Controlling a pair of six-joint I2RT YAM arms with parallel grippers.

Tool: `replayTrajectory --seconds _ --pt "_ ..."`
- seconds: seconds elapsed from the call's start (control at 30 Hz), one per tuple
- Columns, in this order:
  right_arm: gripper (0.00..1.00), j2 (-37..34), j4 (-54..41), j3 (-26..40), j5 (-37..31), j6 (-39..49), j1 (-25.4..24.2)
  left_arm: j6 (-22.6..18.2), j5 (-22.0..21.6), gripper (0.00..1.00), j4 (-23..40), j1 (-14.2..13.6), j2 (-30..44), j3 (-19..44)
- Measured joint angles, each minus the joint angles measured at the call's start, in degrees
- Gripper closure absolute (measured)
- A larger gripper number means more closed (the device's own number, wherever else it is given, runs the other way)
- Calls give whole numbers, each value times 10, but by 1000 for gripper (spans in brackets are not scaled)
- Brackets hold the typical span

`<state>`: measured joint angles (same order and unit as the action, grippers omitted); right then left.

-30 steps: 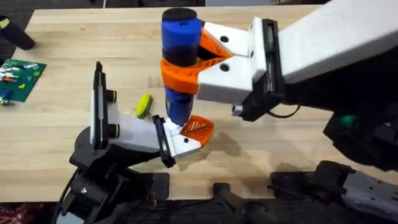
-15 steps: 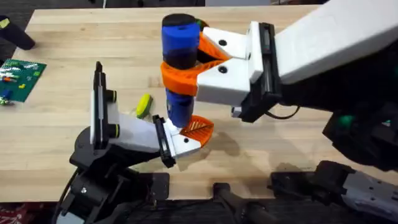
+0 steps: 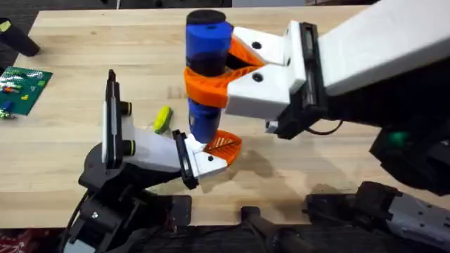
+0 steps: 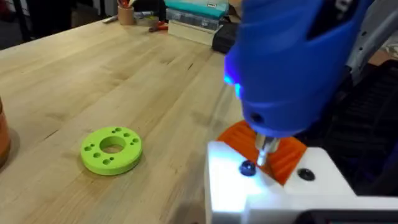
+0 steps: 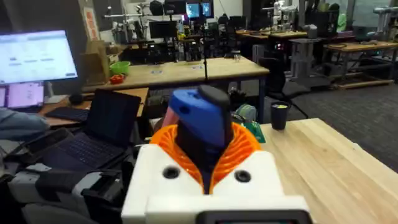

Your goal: Pick up the gripper from the table and insert it into the empty holder that is missing its gripper. Then pick up a screw, insert it into the mounting hole, and use the screwdriver to tighten it. Finally, clean up the table by picking up the vegetable and placing it into the bucket.

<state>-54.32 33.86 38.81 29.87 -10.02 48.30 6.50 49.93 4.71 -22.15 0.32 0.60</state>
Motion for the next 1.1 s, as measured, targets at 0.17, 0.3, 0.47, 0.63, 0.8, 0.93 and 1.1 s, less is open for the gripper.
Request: replayTrajectory --seconds 0.17,0.3,0.47,0.63,0.8,0.93,1.1 --pt "964 4 -10 0 0 7 0 0 0 993 0 0 0 0" --pt "964 4 -6 0 0 10 0 0 0 993 0 0 0 0" --pt "964 4 -7 0 0 11 0 0 0 993 0 0 0 0" --pt "964 4 -7 0 0 11 0 0 0 993 0 0 0 0" --pt "964 3 -6 0 0 16 0 0 0 993 0 0 0 0" --pt "964 -4 -5 0 0 19 0 0 0 993 0 0 0 0" --pt "964 -7 -5 0 0 22 0 0 0 993 0 0 0 0"
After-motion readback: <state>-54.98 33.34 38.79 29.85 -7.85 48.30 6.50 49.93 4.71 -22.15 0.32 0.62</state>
